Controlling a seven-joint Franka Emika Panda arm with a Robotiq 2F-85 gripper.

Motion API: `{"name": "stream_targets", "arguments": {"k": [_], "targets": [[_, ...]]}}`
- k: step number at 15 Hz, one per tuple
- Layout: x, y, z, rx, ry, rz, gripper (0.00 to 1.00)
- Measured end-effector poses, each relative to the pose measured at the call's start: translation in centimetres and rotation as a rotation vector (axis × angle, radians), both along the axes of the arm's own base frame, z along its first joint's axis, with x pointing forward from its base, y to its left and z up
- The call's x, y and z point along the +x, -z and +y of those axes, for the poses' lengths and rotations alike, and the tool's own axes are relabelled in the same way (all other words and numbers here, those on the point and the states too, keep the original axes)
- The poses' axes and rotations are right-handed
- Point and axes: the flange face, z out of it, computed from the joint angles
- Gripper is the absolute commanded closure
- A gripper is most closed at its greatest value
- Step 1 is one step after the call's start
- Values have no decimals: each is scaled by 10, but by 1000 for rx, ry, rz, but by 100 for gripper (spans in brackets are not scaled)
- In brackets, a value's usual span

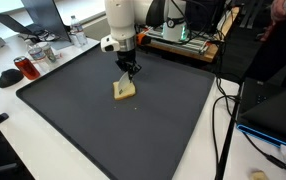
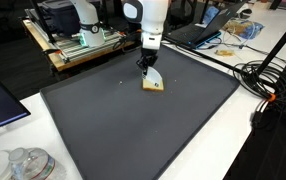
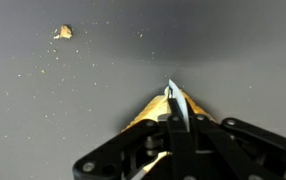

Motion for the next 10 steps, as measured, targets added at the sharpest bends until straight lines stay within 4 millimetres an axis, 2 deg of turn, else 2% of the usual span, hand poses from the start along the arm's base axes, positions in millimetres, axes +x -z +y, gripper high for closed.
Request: {"name": "stream_targets", "arguments": {"k": [5,10], "targets": [[-2,0,-9,26,33,-8,99],[-2,0,-12,30,-13,-4,99]]}}
